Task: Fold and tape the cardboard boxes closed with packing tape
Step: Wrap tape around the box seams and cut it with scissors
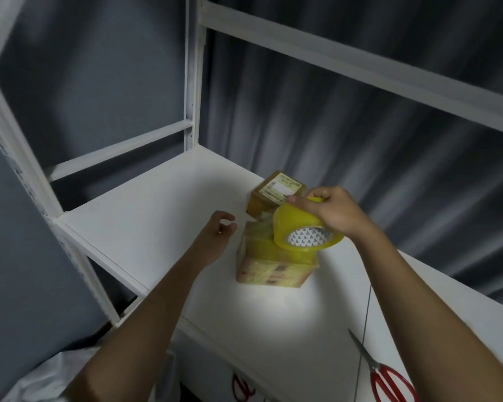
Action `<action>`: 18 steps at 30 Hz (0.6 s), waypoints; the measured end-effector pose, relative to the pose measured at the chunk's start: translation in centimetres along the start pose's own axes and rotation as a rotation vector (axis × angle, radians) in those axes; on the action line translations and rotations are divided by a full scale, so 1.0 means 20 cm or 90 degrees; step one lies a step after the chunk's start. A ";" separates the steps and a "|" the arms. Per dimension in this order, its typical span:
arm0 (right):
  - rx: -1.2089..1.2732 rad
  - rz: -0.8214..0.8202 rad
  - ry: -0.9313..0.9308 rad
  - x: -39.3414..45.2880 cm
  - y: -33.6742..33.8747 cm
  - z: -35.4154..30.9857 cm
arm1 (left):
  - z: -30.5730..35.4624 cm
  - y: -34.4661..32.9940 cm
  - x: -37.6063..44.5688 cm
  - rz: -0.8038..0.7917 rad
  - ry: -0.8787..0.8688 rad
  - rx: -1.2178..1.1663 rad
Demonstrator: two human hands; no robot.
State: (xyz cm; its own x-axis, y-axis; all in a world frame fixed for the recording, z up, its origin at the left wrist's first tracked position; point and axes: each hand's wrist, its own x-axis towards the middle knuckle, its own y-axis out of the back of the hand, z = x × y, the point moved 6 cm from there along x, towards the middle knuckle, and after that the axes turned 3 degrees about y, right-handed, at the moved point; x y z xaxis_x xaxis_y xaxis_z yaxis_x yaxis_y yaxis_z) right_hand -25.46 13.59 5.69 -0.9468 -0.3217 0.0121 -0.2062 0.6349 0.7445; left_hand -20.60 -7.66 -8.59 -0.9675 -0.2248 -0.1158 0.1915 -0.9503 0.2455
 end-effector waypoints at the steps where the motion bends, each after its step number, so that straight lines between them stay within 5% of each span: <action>1: 0.006 0.000 0.002 0.00 -0.01 0.00 | 0.00 0.00 0.00 -0.004 -0.012 0.008; 18: -0.013 0.056 0.026 0.01 -0.04 0.03 | -0.11 -0.08 0.02 0.067 -0.076 -0.144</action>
State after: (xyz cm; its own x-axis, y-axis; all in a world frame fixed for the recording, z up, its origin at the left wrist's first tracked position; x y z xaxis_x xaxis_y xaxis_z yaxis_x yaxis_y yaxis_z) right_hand -25.63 13.43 4.59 -0.9501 -0.2940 0.1044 -0.1177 0.6478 0.7526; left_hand -20.91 -6.71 -11.11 -0.9502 -0.3111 0.0172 0.3115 -0.9499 0.0278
